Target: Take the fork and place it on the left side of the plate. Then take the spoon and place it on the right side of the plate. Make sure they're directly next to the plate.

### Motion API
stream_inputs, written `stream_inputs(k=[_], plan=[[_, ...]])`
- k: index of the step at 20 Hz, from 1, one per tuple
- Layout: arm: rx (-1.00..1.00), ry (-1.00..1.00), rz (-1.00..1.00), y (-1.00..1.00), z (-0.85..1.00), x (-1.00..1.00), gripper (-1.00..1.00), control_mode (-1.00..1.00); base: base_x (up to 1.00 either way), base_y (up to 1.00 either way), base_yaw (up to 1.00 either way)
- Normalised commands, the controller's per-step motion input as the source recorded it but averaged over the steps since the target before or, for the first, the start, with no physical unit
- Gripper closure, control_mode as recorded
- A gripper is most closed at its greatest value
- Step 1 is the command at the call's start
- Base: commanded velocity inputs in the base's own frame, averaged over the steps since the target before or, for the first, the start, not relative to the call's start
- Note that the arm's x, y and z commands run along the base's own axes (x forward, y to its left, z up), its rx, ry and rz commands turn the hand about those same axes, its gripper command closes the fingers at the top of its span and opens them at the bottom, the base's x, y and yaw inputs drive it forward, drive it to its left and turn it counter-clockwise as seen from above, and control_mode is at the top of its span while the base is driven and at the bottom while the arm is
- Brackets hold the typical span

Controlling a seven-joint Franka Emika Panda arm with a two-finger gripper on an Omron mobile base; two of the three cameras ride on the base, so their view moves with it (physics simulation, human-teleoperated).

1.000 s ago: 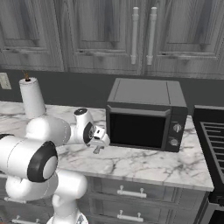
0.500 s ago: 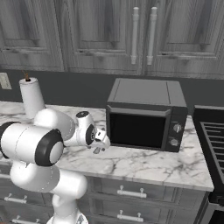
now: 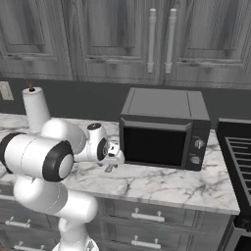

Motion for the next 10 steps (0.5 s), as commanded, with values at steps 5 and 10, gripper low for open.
stream_inputs(k=[5, 10], plan=[[0.03, 0.12, -0.09, -0.03, -0.29, 0.00, 1.00, -1.00, 0.00, 0.00, 0.00], [0.04, 0.19, -0.25, 0.08, -0.46, -0.04, 1.00, -1.00, 0.00, 0.00, 0.00]])
